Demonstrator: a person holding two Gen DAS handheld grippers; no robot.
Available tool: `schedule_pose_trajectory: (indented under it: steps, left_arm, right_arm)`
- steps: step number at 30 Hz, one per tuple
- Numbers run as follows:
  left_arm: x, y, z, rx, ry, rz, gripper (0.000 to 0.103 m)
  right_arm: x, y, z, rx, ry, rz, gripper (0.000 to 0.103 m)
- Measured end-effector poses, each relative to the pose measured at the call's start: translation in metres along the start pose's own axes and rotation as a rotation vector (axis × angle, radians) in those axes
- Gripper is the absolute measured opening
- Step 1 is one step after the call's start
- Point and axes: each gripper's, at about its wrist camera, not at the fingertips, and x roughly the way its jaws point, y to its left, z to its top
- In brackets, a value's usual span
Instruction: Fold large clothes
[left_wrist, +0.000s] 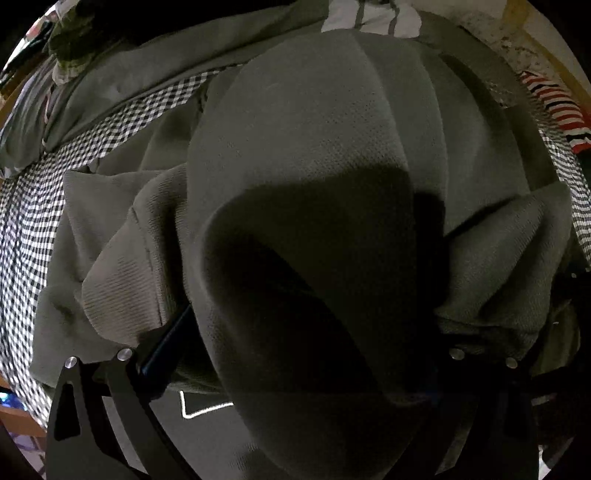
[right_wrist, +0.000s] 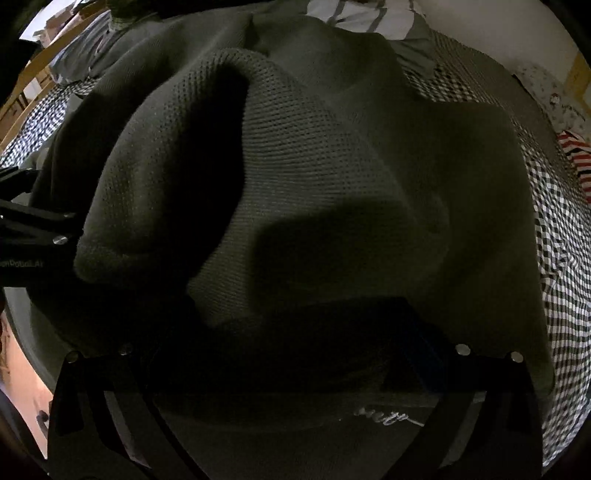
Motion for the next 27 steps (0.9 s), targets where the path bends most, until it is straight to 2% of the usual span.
schedule_pose_trajectory:
  steps: [8,12,16,20,24,27]
  left_arm:
    - [-0.008,-0.006,-0.005,0.041,-0.039,-0.013,0.099]
    - [-0.028,0.0,-0.007,0.077,-0.038,-0.063,0.098]
    - [-0.053,0.014,-0.026,0.079,-0.051,-0.099,0.098]
    - [-0.061,0.033,-0.051,0.006,-0.053,-0.106,0.098]
    - [-0.084,0.038,-0.086,-0.069,-0.108,-0.091,0.098]
    - [-0.103,0.034,-0.106,-0.074,-0.162,-0.061,0.098]
  right_arm:
    - [-0.009,0.001,0.003,0.024,0.001,-0.017,0.101]
    - [-0.034,0.004,-0.002,0.026,-0.034,-0.052,0.1]
    - [-0.068,0.01,-0.03,0.073,-0.073,-0.039,0.1]
    - [-0.088,0.02,-0.063,0.082,-0.098,-0.027,0.1]
    - [-0.107,0.022,-0.097,0.085,-0.13,-0.002,0.1]
    - [-0.115,0.008,-0.108,0.113,-0.146,0.026,0.1]
